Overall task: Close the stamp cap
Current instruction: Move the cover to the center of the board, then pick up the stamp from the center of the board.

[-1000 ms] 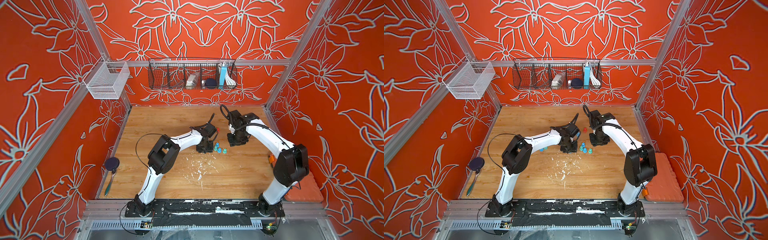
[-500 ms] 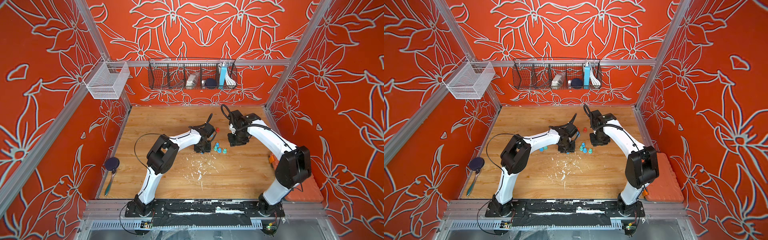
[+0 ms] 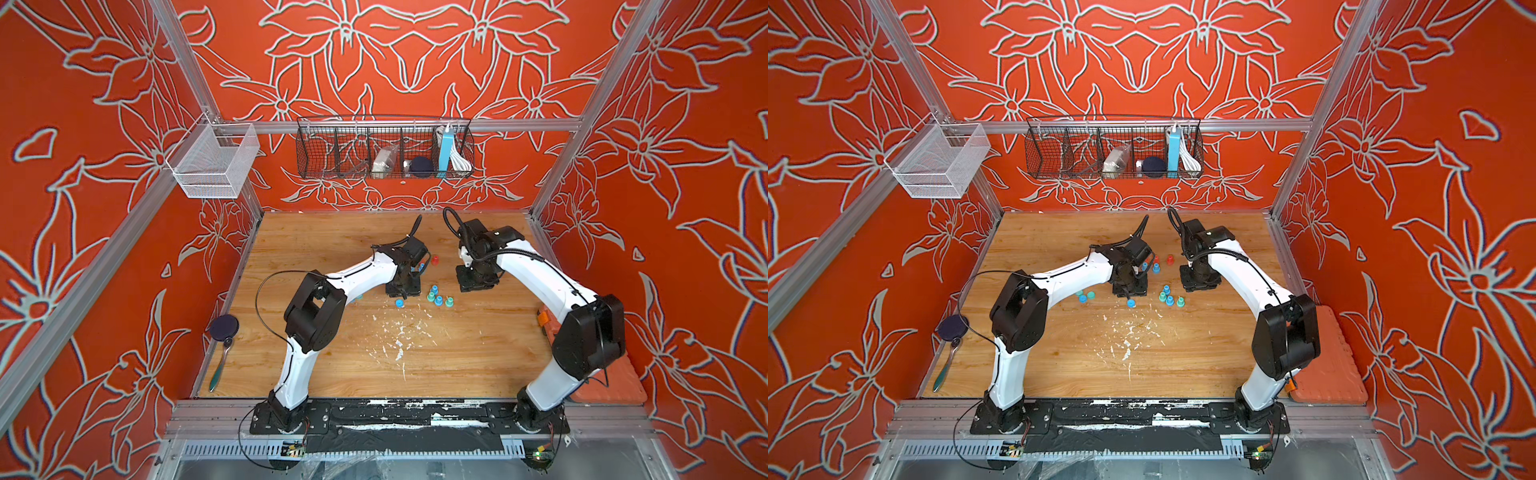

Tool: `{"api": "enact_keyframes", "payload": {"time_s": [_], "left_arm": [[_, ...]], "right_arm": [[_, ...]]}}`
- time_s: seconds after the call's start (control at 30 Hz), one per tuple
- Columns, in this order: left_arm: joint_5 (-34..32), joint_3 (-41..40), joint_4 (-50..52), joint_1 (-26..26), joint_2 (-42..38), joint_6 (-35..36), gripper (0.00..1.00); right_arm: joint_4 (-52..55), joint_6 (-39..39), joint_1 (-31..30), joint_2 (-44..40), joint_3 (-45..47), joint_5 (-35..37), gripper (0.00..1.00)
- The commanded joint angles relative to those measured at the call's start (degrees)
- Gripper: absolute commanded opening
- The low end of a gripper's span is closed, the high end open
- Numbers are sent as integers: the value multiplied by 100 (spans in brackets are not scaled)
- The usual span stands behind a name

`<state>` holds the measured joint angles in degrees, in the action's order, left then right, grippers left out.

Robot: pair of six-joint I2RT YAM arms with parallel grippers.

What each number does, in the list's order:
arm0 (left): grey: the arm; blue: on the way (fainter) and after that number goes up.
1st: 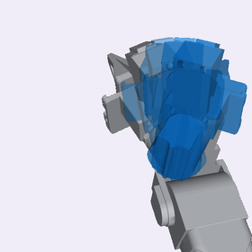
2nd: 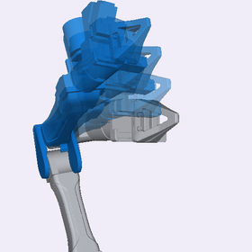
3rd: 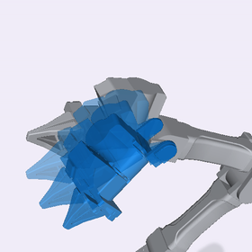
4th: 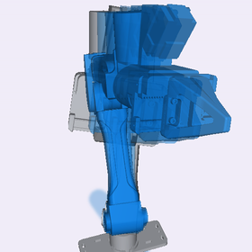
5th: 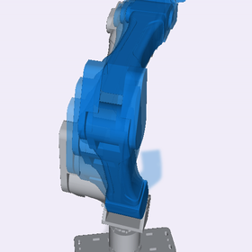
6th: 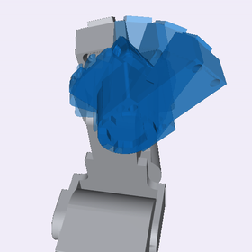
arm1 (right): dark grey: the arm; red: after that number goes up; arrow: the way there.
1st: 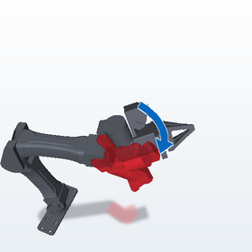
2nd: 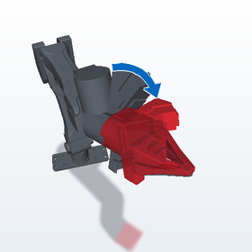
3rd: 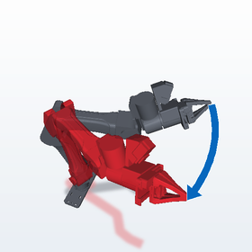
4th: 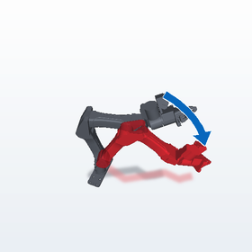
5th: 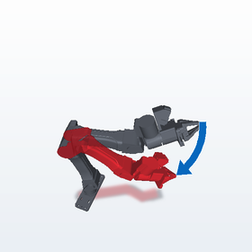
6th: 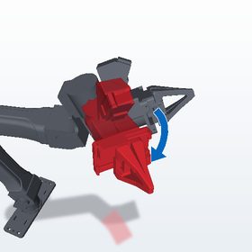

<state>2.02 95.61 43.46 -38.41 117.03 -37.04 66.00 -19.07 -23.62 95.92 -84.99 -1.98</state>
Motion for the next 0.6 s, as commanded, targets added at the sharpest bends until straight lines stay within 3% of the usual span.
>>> {"api": "enact_keyframes", "payload": {"time_s": [0.0,0.1,0.57], "left_arm": [[-164,162,273,13,-339,75,51],[-146,7,264,102,-573,72,51],[-219,-2330,-46,1111,-2491,170,50]], "right_arm": [[49,-114,24,212,-258,-108,44],[34,-140,7,444,-436,-222,44],[-634,-706,-301,1401,-876,-249,43]]}}
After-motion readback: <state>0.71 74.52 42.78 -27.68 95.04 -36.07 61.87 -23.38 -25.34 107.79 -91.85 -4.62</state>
